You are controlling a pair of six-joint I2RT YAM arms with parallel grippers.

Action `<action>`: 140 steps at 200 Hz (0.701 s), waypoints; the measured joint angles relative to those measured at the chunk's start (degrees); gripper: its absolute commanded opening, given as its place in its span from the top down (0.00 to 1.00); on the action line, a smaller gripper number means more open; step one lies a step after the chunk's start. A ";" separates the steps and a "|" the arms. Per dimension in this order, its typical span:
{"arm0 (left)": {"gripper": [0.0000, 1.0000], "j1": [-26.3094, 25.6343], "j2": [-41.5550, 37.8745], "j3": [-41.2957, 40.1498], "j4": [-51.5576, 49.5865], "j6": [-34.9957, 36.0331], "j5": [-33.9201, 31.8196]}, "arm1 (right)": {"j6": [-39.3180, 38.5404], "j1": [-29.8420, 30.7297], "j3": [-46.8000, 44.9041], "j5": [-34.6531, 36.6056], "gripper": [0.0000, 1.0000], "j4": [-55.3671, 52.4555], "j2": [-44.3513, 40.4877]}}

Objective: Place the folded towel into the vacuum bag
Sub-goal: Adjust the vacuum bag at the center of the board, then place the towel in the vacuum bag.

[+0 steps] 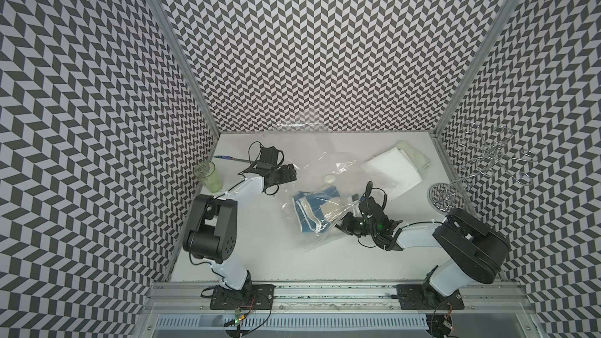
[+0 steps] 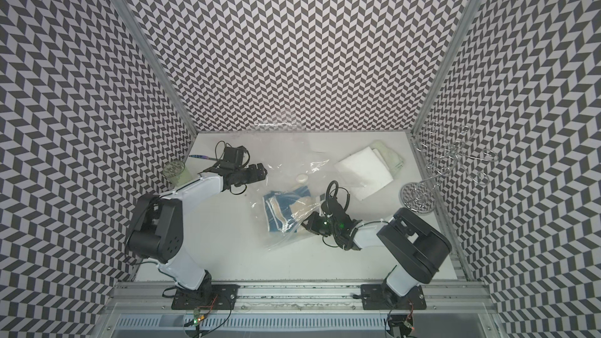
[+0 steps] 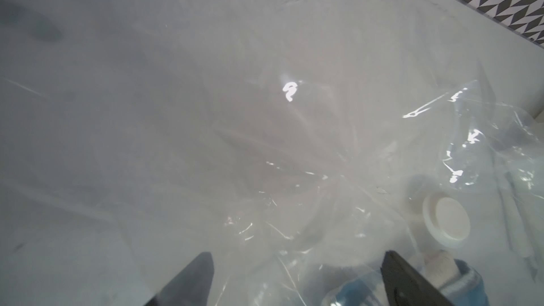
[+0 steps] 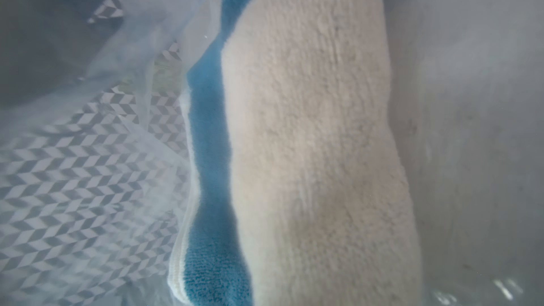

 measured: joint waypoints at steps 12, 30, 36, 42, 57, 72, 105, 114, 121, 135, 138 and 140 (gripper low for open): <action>0.09 -1.90 -4.11 0.24 -2.67 0.87 -2.19 | -0.28 0.00 0.00 0.26 0.91 0.07 0.02; 0.10 -7.17 -7.98 1.70 -6.84 2.01 -4.44 | -0.68 0.00 0.02 0.59 0.91 0.33 0.02; 0.10 -9.51 -8.61 2.51 -8.22 2.51 -4.90 | -0.85 0.00 0.00 0.61 0.91 0.48 0.04; 0.10 -11.76 -9.05 2.99 -9.16 2.99 -4.98 | -0.94 0.00 0.00 0.61 0.91 0.74 0.13; 0.10 -17.75 -10.43 2.84 -10.27 4.04 -3.76 | -1.01 0.00 0.00 0.46 0.91 1.77 0.66; 0.09 -23.32 -12.20 1.40 -10.95 4.55 -1.09 | -0.81 0.00 -0.07 0.04 0.90 3.08 1.31; 0.05 -28.52 -15.78 0.50 -16.52 5.68 0.20 | -0.44 0.00 -0.07 -0.85 0.90 5.07 2.25; 0.06 -27.54 -16.87 0.66 -18.12 5.97 -0.63 | -0.42 0.00 -0.07 -0.94 0.91 5.16 2.32; 0.07 -26.67 -17.62 1.22 -19.63 6.03 -0.96 | -0.44 0.00 -0.02 -1.05 0.90 5.33 2.43; 0.07 -26.38 -18.51 2.36 -20.17 5.86 -0.81 | -0.44 0.00 0.22 -1.20 0.90 5.46 2.93; 0.07 -26.73 -18.71 2.56 -19.87 5.84 -0.72 | -0.46 0.00 0.31 -1.25 0.90 5.53 3.08; 0.07 -26.99 -18.75 2.62 -19.71 5.81 -0.50 | -0.46 0.00 0.35 -1.29 0.90 5.55 3.19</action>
